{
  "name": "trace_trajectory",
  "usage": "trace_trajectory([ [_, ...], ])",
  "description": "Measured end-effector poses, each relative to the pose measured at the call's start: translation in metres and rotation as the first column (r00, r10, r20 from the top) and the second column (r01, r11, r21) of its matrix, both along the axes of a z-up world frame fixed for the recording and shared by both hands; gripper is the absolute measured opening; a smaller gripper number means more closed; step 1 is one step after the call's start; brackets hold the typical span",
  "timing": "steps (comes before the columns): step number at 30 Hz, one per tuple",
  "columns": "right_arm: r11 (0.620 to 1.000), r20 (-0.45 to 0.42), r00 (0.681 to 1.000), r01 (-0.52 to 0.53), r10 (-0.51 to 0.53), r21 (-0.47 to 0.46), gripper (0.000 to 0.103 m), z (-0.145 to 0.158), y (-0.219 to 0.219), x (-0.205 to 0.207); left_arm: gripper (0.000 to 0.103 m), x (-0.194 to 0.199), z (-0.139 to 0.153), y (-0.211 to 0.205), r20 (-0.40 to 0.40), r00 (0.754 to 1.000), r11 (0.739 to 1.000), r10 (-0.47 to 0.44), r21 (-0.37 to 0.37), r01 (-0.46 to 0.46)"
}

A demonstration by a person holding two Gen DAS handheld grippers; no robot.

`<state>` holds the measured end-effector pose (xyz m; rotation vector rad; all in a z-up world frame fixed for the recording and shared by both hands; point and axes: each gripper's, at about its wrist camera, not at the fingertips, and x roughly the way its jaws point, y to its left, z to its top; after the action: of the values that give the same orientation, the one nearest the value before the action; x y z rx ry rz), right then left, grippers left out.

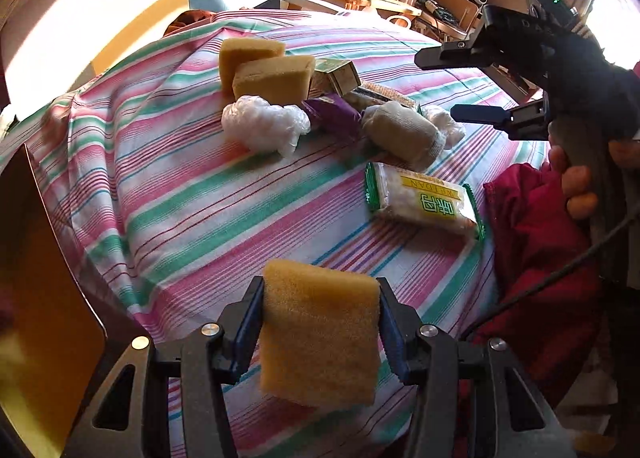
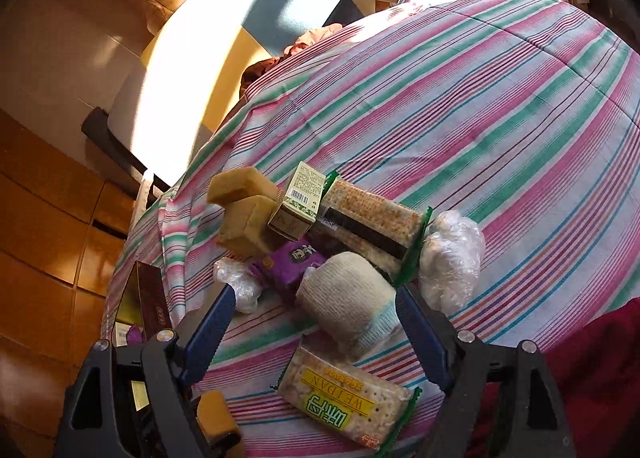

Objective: Organize objects
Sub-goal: 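Carry the sponge cake into the tray and release it with the left tool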

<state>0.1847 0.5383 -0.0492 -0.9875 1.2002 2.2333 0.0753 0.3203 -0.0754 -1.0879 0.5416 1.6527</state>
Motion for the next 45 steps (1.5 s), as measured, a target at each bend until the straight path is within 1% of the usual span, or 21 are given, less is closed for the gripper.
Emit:
trace_trajectory([
  [2, 0.999, 0.011, 0.999, -0.044, 0.045, -0.006, 0.084, -0.002, -0.004, -0.006, 0.055, -0.002, -0.005, 0.009, -0.021, 1.000, 1.000, 0.017, 0.003, -0.017],
  [4, 0.996, 0.021, 0.996, -0.085, 0.085, -0.012, 0.084, -0.003, -0.007, -0.011, 0.055, -0.006, -0.013, 0.016, -0.002, 1.000, 1.000, 0.024, 0.009, -0.024],
  [6, 0.993, 0.033, 0.992, -0.120, 0.120, -0.025, 0.084, -0.006, -0.011, -0.015, 0.056, -0.005, -0.018, 0.018, -0.009, 1.000, 1.000, 0.025, 0.017, -0.025],
  [9, 0.989, 0.051, 0.988, -0.146, 0.147, -0.024, 0.084, -0.007, -0.015, -0.018, 0.055, -0.002, -0.015, 0.014, -0.031, 0.999, 0.999, 0.022, 0.035, -0.021],
  [13, 0.982, 0.086, 0.979, -0.184, 0.186, -0.029, 0.084, -0.009, -0.021, -0.024, 0.054, -0.003, -0.010, 0.003, -0.018, 0.999, 0.998, 0.036, 0.049, -0.035],
  [15, 0.968, 0.112, 0.961, -0.249, 0.251, -0.032, 0.084, -0.009, -0.029, -0.029, 0.054, -0.002, -0.005, -0.004, -0.014, 0.999, 0.998, 0.037, 0.060, -0.037],
  [17, 0.942, 0.153, 0.929, -0.334, 0.337, -0.042, 0.084, -0.012, -0.041, -0.036, 0.054, 0.001, 0.002, -0.011, -0.023, 0.999, 0.997, 0.033, 0.073, -0.031],
  [19, 0.910, 0.233, 0.882, -0.415, 0.409, -0.024, 0.084, -0.016, -0.057, -0.046, 0.054, 0.004, 0.008, -0.019, -0.018, 0.999, 0.996, 0.038, 0.084, -0.036],
  [21, 0.878, 0.309, 0.834, -0.478, 0.457, -0.008, 0.084, -0.021, -0.068, -0.057, 0.054, 0.005, 0.014, -0.028, 0.006, 0.999, 0.993, 0.046, 0.105, -0.046],
  [23, 0.854, 0.410, 0.784, -0.520, 0.466, 0.024, 0.084, -0.028, -0.073, -0.067, 0.054, 0.004, 0.020, -0.036, 0.018, 0.998, 0.991, 0.055, 0.119, -0.056],
  [24, 0.837, 0.452, 0.753, -0.547, 0.478, 0.025, 0.084, -0.034, -0.075, -0.072, 0.054, 0.004, 0.023, -0.041, 0.021, 0.998, 0.990, 0.060, 0.126, -0.063],
  [28, 0.776, 0.542, 0.649, -0.631, 0.535, -0.011, 0.083, -0.050, -0.084, -0.078, 0.054, 0.000, 0.035, -0.058, 0.026, 0.996, 0.984, 0.087, 0.155, -0.090],
  [30, 0.769, 0.567, 0.621, -0.639, 0.541, -0.034, 0.083, -0.058, -0.085, -0.076, 0.054, -0.004, 0.041, -0.067, 0.028, 0.994, 0.980, 0.104, 0.171, -0.107],
  [32, 0.774, 0.573, 0.623, -0.632, 0.533, -0.033, 0.082, -0.059, -0.083, -0.074, 0.054, -0.007, 0.046, -0.075, 0.030, 0.992, 0.974, 0.125, 0.185, -0.128],
  [34, 0.773, 0.602, 0.614, -0.634, 0.510, -0.009, 0.072, -0.060, -0.083, -0.072, 0.054, -0.012, 0.051, -0.085, 0.038, 0.988, 0.968, 0.150, 0.197, -0.154],
  [35, 0.771, 0.602, 0.619, -0.637, 0.504, 0.009, 0.061, -0.057, -0.084, -0.071, 0.054, -0.015, 0.053, -0.090, 0.038, 0.986, 0.965, 0.163, 0.203, -0.168],
  [36, 0.770, 0.593, 0.632, -0.637, 0.499, 0.030, 0.053, -0.054, -0.085, -0.070, 0.054, -0.018, 0.056, -0.096, 0.038, 0.983, 0.960, 0.180, 0.211, -0.184],
  [39, 0.780, 0.584, 0.654, -0.623, 0.481, 0.055, 0.053, -0.054, -0.087, -0.071, 0.054, -0.029, 0.063, -0.116, 0.045, 0.970, 0.943, 0.240, 0.226, -0.244],
  [41, 0.796, 0.553, 0.683, -0.603, 0.477, 0.058, 0.053, -0.053, -0.086, -0.073, 0.054, -0.040, 0.067, -0.133, 0.051, 0.954, 0.927, 0.295, 0.227, -0.299],
  [43, 0.806, 0.499, 0.712, -0.590, 0.494, 0.043, 0.053, -0.054, -0.085, -0.075, 0.054, -0.053, 0.070, -0.151, 0.048, 0.933, 0.906, 0.357, 0.225, -0.358],
  [45, 0.820, 0.484, 0.736, -0.569, 0.474, 0.061, 0.053, -0.057, -0.085, -0.074, 0.055, -0.068, 0.071, -0.173, 0.036, 0.902, 0.879, 0.430, 0.212, -0.428],
])
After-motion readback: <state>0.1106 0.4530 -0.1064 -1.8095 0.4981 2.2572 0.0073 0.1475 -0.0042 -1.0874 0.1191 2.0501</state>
